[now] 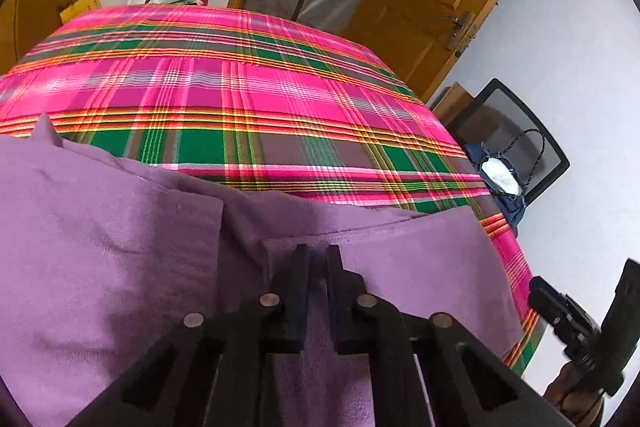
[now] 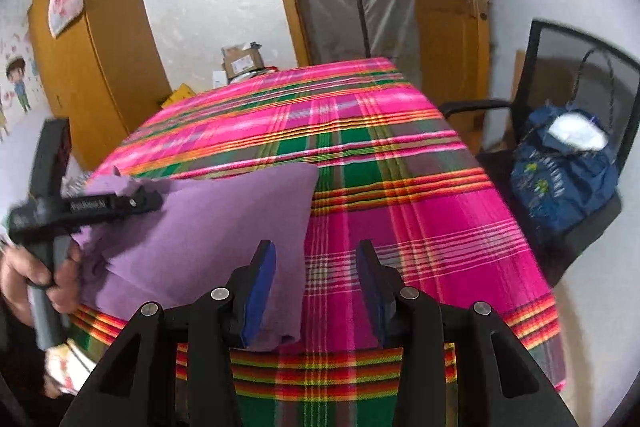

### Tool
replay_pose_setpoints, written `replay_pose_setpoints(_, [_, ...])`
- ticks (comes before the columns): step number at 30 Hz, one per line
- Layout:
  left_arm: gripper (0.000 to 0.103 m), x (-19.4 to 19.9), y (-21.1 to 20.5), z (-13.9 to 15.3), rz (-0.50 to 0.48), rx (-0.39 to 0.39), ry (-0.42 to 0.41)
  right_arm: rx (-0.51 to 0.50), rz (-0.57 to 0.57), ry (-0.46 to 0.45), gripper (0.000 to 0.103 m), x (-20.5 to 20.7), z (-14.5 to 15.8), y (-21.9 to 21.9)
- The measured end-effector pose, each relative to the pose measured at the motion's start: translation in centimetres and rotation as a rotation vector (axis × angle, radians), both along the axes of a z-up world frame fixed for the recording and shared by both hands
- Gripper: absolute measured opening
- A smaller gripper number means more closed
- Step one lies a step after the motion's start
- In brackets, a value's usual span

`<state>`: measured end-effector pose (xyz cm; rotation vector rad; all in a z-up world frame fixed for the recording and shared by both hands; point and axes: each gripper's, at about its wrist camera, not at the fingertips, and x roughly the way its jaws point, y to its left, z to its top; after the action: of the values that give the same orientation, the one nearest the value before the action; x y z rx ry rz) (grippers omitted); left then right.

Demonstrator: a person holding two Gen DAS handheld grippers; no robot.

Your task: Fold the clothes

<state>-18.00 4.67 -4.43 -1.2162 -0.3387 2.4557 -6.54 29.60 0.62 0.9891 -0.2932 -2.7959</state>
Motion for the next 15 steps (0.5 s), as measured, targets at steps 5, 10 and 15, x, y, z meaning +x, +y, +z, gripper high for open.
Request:
replay_pose_setpoints(5, [0.009,2.9,-0.3,1.3,-0.021,-0.027,0.035,-0.044,0.028,0.008,0.035,0.1,0.2,0.3])
replay_pose_setpoints(10, [0.010,5.7,-0.3,1.3,-0.068,-0.007,0.057,0.025,0.101,0.006,0.014,-0.1,-0.1,-1.6])
replay_pose_setpoints(15, [0.010,7.1,0.0,0.4,-0.099,-0.016,0.044,0.072,0.128,-0.059,0.014,-1.3,-1.9,-2.6])
